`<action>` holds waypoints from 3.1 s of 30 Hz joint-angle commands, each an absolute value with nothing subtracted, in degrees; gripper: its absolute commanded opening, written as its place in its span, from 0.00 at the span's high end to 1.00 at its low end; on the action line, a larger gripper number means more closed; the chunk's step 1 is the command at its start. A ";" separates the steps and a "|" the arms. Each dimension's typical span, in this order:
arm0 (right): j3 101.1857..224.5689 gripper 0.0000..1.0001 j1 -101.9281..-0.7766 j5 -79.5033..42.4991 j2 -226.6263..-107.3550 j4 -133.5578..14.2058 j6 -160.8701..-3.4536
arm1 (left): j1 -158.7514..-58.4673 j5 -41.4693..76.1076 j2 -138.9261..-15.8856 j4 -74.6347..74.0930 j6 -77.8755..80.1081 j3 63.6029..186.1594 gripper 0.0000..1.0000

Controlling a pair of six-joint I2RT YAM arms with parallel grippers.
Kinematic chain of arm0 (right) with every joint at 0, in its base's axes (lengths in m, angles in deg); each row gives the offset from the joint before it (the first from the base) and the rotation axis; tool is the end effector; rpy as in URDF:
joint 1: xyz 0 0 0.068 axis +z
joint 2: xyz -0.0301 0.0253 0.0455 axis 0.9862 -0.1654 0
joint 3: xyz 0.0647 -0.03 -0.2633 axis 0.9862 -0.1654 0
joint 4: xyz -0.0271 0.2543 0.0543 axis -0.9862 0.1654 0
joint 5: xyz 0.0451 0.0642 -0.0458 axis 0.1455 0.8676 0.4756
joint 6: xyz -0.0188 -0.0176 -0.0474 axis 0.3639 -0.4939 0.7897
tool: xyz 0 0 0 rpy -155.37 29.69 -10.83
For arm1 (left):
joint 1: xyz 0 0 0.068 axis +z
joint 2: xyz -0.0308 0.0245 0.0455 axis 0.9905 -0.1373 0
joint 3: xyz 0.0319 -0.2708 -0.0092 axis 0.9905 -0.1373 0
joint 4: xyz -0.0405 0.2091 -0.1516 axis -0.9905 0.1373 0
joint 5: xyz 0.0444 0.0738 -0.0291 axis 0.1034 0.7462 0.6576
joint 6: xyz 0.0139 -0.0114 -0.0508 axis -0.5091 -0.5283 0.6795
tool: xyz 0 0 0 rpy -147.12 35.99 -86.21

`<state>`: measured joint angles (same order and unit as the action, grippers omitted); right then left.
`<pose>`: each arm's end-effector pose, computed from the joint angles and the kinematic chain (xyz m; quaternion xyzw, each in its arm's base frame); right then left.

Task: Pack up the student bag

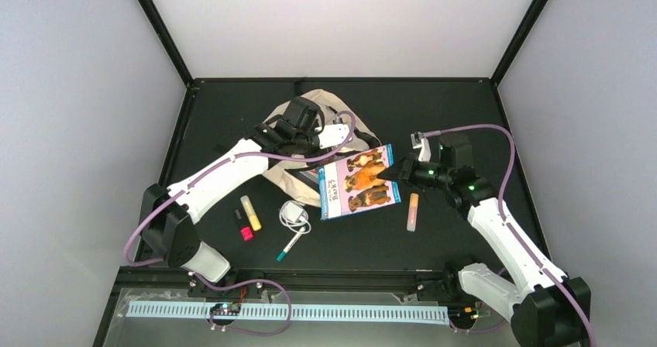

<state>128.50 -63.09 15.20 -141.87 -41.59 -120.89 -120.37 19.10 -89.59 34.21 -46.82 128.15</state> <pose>0.1919 0.0847 0.2727 0.0380 0.8397 0.4967 0.2162 0.2638 -0.2130 0.3077 0.5755 0.7192 -0.0585 0.3849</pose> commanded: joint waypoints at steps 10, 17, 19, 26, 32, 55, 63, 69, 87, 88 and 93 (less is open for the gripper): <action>120.66 0.99 -56.65 -13.52 -148.67 -76.79 -143.66 | -120.35 11.82 -83.62 35.91 -46.91 131.57 0.98; 122.88 0.99 -43.41 -32.77 -157.60 -87.49 -147.01 | -120.37 8.63 -84.16 34.78 -47.33 131.88 0.98; 124.61 0.99 -41.02 -34.91 -161.75 -89.02 -147.59 | -120.42 8.47 -84.18 34.53 -47.37 131.89 0.98; 134.17 0.76 -35.15 -29.45 -176.29 -87.10 -148.06 | -119.37 8.08 -83.85 34.54 -47.24 132.34 0.98; 135.90 0.48 -33.33 -31.02 -174.53 -74.40 -141.88 | -116.19 6.84 -82.83 34.57 -45.94 131.42 0.98; 136.76 0.13 -33.35 -31.52 -143.06 -16.23 -120.90 | -114.60 5.23 -75.78 40.01 -46.75 115.50 0.98; 128.61 0.13 -33.30 -30.91 -134.15 -18.21 -124.60 | -114.68 2.89 -72.91 40.80 -47.85 111.95 0.98; 131.90 0.14 -33.32 -33.41 -136.00 -14.76 -121.78 | -114.61 3.53 -72.29 43.84 -49.74 111.16 0.98; 136.03 0.06 -37.11 -28.07 -146.41 -20.27 -108.24 | -114.51 0.62 -66.80 55.85 -55.77 110.92 0.01; 136.36 0.06 -37.55 -27.55 -146.94 -20.50 -107.36 | -114.40 0.92 -66.82 55.47 -55.24 111.27 0.01; 137.25 0.06 -40.01 -23.49 -148.08 -22.05 -103.58 | -113.10 1.47 -72.78 55.95 -51.77 119.33 0.01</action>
